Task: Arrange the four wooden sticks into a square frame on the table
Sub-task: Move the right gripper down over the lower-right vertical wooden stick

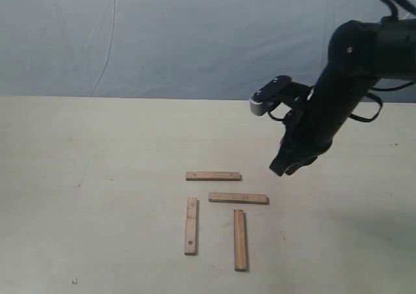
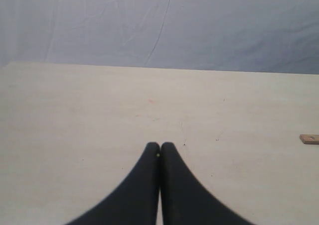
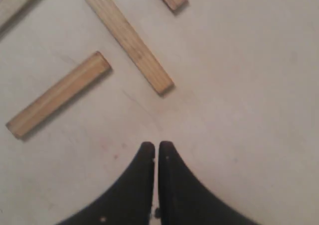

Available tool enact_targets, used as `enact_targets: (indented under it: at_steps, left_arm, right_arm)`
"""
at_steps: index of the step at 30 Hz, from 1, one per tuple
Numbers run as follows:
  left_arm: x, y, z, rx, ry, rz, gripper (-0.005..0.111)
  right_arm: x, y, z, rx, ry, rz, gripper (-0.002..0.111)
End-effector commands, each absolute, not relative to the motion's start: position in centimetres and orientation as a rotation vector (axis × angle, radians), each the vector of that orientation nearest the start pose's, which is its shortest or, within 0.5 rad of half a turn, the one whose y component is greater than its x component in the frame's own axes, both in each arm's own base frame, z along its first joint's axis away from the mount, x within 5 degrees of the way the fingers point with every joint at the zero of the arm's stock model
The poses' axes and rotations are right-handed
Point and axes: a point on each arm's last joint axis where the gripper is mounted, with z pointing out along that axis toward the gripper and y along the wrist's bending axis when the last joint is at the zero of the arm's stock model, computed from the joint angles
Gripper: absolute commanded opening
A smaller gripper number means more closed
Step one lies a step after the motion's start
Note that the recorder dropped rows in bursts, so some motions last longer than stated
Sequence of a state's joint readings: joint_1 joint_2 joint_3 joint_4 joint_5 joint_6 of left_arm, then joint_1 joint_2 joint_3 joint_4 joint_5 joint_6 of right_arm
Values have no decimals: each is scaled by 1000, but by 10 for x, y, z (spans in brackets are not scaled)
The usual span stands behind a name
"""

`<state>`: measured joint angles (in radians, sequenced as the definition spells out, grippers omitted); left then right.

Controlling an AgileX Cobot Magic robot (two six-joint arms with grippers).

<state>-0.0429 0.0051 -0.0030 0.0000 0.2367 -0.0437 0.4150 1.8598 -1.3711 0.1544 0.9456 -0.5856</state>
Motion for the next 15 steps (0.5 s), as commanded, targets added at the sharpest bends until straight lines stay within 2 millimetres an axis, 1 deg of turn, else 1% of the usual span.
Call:
enact_targets:
  at_steps: [1, 2, 4, 5, 11, 12, 15]
  left_arm:
    - [55, -2, 191, 3, 1723, -56, 0]
    - [55, -2, 191, 3, 1723, -56, 0]
    - [55, -2, 191, 3, 1723, -56, 0]
    - [55, -2, 191, 3, 1723, -56, 0]
    - [55, -2, 191, 3, 1723, -56, 0]
    - [55, -2, 191, 3, 1723, -56, 0]
    - [55, -2, 191, 3, 1723, -56, 0]
  right_arm:
    - [335, 195, 203, -1449, 2514, 138, 23]
    - [333, 200, 199, -1493, 2492, 120, 30]
    - [333, 208, 192, -1529, 2478, 105, 41]
    - [333, 212, 188, -1537, 2484, 115, 44]
    - [350, 228, 175, -1539, 2549, 191, 45]
    - [352, 232, 172, -1515, 2596, 238, 45]
    - [357, 238, 164, -1374, 2748, 284, 45]
